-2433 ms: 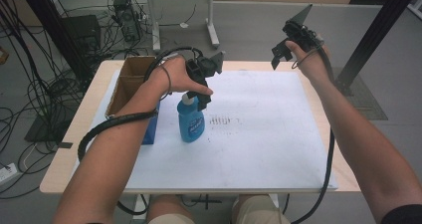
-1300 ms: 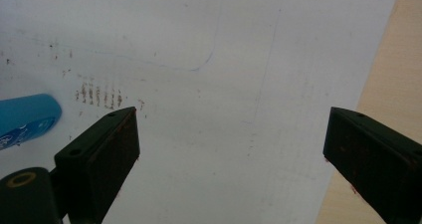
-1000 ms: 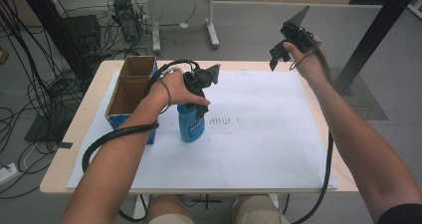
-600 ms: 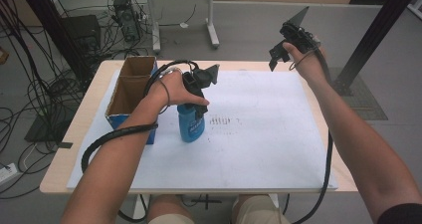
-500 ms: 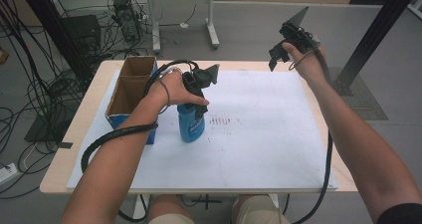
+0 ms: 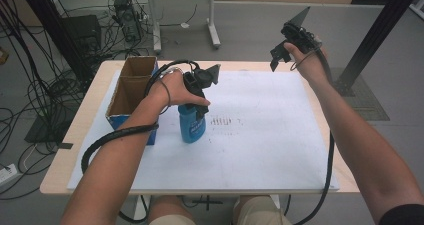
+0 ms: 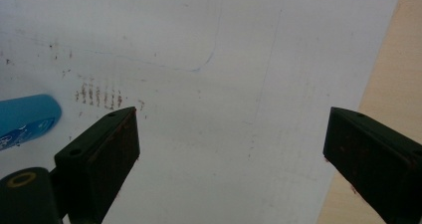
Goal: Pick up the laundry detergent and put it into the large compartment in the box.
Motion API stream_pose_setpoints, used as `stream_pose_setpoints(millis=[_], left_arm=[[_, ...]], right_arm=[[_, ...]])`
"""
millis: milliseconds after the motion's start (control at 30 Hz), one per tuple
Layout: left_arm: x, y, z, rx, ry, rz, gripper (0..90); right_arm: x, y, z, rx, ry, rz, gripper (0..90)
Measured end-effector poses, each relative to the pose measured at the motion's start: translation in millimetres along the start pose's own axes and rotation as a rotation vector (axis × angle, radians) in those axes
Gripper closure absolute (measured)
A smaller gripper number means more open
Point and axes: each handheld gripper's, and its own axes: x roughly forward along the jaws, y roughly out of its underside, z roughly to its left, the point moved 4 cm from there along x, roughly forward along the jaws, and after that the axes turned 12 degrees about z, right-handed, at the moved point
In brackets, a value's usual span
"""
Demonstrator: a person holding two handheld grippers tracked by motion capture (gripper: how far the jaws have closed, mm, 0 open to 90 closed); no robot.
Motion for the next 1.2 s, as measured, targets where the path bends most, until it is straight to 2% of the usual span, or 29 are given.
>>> stream_pose_setpoints(millis=[1200], left_arm=[[1.6,0.9,-1.3,-0.002,-0.005,0.001,5.7]], right_arm=[[-0.6,0.9,-0.2,0.001,0.001,-0.002,7.6]])
